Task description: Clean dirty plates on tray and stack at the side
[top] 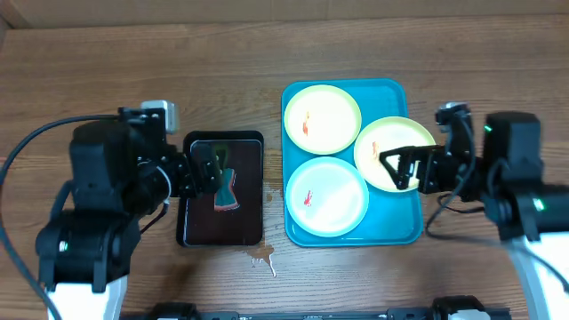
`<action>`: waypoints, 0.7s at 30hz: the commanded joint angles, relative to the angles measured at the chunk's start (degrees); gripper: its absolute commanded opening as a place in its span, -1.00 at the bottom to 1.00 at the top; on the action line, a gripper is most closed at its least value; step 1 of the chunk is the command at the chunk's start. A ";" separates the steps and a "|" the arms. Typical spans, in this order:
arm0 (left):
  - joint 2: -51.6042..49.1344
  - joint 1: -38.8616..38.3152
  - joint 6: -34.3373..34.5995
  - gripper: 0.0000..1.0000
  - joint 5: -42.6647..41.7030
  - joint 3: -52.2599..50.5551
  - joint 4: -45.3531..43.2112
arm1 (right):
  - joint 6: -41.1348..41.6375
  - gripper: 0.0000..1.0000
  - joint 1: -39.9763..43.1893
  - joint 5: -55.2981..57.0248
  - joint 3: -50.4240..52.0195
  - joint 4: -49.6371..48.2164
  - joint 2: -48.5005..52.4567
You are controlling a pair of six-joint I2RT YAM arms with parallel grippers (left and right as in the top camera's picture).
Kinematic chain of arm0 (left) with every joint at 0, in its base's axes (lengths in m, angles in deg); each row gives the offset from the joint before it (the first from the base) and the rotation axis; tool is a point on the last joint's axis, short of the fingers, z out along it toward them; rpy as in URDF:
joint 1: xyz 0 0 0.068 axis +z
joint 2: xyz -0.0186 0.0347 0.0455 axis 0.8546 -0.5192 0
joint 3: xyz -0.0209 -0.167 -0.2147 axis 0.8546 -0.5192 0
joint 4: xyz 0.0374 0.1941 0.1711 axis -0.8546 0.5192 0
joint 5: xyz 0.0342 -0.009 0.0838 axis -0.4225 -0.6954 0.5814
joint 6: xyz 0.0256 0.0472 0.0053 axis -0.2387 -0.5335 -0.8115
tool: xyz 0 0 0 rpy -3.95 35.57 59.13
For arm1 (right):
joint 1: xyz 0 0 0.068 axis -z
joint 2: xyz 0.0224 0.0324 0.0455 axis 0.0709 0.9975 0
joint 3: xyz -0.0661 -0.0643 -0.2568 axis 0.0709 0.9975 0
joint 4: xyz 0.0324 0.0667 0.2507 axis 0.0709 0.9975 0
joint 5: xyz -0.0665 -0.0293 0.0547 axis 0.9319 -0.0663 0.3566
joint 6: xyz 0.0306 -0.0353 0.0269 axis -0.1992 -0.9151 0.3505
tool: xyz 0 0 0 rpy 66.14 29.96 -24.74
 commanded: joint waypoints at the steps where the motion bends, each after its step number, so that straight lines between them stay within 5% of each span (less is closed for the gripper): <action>1: -2.32 0.28 -1.09 1.00 -4.26 1.49 2.25 | 4.74 1.00 -4.35 7.15 1.79 1.68 5.35; 4: -3.96 0.26 -1.14 1.00 -4.22 1.49 3.58 | 12.46 0.96 -8.46 17.88 5.73 0.11 9.46; 8: -6.19 0.26 -1.38 1.00 -3.98 1.49 5.51 | 17.33 0.60 -12.92 19.61 11.78 -6.03 14.34; 10: -7.41 0.26 -1.36 1.00 -3.72 1.49 6.47 | 17.44 0.39 -14.82 19.91 14.45 -9.77 16.76; 15: -10.05 0.28 -1.38 1.00 -2.47 1.49 7.98 | 19.58 0.22 -16.83 25.40 17.40 -16.17 23.65; 18: -11.21 0.24 -1.55 1.00 -2.45 1.49 8.68 | 19.63 -0.18 -16.83 25.64 17.40 -19.37 27.08; 21: -12.50 0.22 -1.97 0.99 -0.74 1.42 10.14 | 19.82 -0.35 -16.83 25.57 17.40 -21.29 28.87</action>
